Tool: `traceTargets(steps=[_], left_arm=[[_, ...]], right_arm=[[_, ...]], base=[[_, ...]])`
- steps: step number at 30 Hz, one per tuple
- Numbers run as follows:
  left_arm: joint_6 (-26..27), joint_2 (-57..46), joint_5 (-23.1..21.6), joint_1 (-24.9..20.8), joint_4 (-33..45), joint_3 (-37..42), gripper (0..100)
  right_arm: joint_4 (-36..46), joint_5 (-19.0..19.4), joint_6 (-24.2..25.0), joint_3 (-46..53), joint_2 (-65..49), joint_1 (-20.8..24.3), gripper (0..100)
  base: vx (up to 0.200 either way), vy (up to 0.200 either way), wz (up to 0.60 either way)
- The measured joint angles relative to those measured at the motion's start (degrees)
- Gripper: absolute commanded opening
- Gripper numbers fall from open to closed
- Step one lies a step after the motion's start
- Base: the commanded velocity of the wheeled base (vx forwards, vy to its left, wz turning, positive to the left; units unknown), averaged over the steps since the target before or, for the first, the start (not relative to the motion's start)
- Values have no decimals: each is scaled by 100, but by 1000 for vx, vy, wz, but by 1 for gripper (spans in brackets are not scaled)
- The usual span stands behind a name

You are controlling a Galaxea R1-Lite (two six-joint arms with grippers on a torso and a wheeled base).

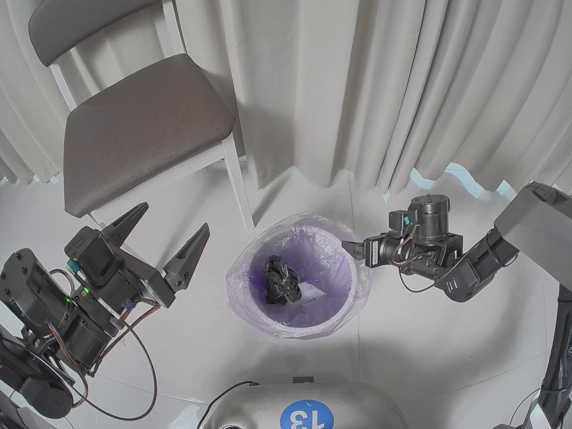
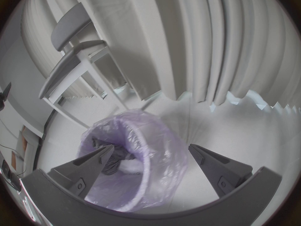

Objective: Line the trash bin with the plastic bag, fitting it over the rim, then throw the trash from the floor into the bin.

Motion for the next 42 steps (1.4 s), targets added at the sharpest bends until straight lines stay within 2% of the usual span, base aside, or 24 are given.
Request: traceTargets(steps=[7, 23, 42], left_arm=[[-6, 59, 0, 4, 0, 6, 100], [-23, 138, -110, 74, 0, 12, 100], [-57, 350, -145, 139, 2, 26, 100]], right_arm=[[29, 13, -20, -184, 322, -319, 100], [-1, 16, -30, -641, 1137, -383, 100], [65, 24, -249, -1993, 2466, -358, 100]], base=[[0, 0, 0], [0, 0, 0], [0, 0, 0]])
